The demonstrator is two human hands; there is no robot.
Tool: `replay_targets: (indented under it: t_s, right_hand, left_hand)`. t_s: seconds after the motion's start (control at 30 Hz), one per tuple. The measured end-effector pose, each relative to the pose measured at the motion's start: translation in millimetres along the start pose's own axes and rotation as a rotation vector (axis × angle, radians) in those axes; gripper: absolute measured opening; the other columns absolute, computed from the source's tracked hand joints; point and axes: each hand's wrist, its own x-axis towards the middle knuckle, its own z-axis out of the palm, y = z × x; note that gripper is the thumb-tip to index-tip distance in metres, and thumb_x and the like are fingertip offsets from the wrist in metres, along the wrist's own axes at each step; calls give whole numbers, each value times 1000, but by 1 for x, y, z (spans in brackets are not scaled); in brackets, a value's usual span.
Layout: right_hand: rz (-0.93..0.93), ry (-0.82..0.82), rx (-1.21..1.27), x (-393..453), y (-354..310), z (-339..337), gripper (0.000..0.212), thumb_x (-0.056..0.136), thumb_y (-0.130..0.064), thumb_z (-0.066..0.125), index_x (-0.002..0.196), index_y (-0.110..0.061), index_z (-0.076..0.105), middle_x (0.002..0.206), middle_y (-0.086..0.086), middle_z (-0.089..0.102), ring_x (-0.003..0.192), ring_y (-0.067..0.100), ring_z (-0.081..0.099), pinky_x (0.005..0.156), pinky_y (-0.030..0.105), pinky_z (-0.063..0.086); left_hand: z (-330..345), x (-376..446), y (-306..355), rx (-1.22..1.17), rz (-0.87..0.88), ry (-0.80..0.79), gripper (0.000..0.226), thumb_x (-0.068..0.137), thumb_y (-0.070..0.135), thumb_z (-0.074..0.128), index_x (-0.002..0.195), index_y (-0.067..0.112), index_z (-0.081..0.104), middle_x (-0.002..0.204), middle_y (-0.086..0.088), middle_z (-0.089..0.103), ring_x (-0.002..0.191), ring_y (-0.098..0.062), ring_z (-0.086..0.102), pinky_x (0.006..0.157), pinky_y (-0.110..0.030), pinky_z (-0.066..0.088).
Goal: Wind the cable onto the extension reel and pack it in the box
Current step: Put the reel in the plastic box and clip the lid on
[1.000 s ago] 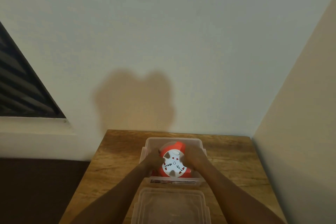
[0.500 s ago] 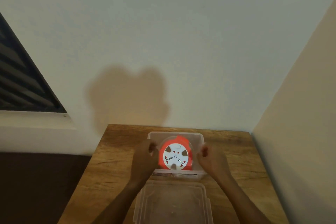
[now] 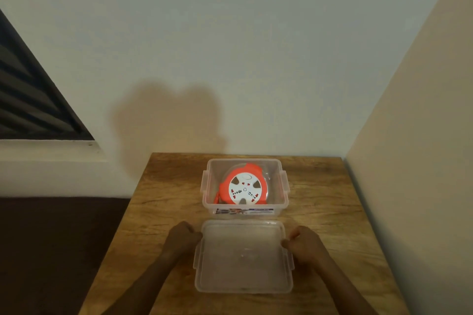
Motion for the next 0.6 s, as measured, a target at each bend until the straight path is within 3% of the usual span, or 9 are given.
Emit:
replay_targets:
  t_s: [0.1,0.2,0.3,0.37,0.47,0.6]
  right_hand:
    - [39,-28,-38,-10,0,8,10,84,-22,70,84,-12,69,80,0,69,67,10,66,55,23,52]
    - [41,-41,-19,-19,-3,9,8,83,-13,67,86,-6,71,82,6,71,72,18,69,59,28,57]
    - [35,-36,4,-29,-7,1,4,81,-7,69,81,-8,72,79,5,72,71,19,71,67,35,62]
    - [-8,-19,87,-35,-11,-11,11,80,-2,70,75,-11,74,71,2,74,64,18,72,62,37,62]
    - [-97,6,196,-47,-22,-35,20,83,0,70,73,-17,74,64,-7,73,57,8,71,46,20,54]
    - [-198,-25,373,-61,-35,-68,15,85,0,69,85,-13,76,71,-2,75,63,11,73,49,18,53]
  left_hand:
    - [4,-7,-3,-2,-5,-46,16,90,21,70,89,7,64,87,-6,66,78,-23,65,67,-33,53]
    - [5,-16,-4,-23,5,-82,12,90,15,68,90,4,72,80,-8,62,70,-19,60,56,-28,50]
    - [0,-23,-6,-44,42,-15,13,88,10,66,75,7,67,75,-7,62,66,-18,58,57,-29,47]
    - [-9,-29,-4,-102,69,26,18,89,10,67,72,7,67,75,-5,67,66,-18,62,59,-29,50]
    - [-28,-43,5,-293,162,138,10,90,11,71,81,13,74,82,-5,74,79,-23,71,67,-35,60]
    - [-47,-63,25,-519,251,284,11,94,18,68,84,18,73,78,-2,74,77,-24,70,61,-32,59]
